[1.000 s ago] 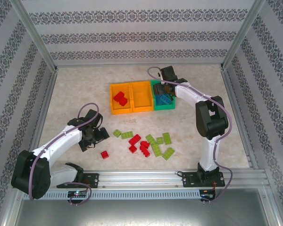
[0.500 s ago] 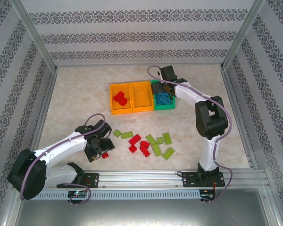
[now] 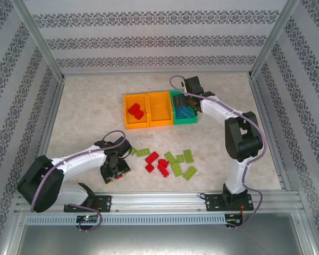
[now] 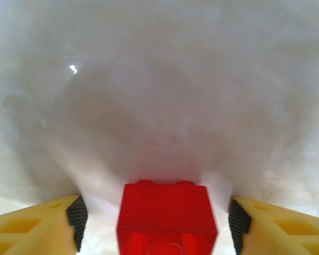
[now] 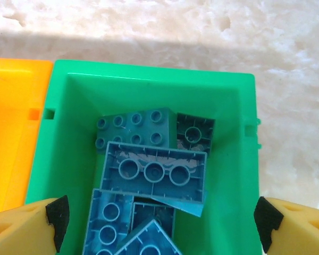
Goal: Sort the legos into containers by color
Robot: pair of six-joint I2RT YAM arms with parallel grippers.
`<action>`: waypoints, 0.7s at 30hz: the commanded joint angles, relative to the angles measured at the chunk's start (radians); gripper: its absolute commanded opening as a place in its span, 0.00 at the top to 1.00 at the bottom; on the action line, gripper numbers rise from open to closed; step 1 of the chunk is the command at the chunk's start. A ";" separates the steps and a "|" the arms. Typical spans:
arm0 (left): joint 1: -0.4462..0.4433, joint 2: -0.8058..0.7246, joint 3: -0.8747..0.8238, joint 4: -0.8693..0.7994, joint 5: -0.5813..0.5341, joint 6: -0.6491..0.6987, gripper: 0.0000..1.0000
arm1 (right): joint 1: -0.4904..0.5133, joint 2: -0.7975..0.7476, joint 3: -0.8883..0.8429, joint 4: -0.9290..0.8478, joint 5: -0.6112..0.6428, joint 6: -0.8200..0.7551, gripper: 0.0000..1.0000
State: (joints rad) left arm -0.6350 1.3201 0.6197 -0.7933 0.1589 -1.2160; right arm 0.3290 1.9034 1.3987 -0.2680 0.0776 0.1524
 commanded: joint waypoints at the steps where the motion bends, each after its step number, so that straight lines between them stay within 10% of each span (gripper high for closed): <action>1: -0.011 0.028 0.015 0.106 -0.054 0.058 0.33 | -0.006 -0.079 -0.038 0.004 -0.020 0.015 0.08; 12: -0.011 0.082 0.035 0.154 -0.082 0.125 0.65 | -0.002 -0.254 -0.228 -0.016 -0.038 0.058 0.07; 21: 0.021 0.041 0.163 0.080 -0.191 0.234 0.68 | 0.026 -0.425 -0.422 -0.049 -0.029 0.133 0.07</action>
State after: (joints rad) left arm -0.6312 1.3731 0.6941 -0.7746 0.0937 -1.0706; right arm 0.3370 1.5322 1.0275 -0.2867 0.0544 0.2344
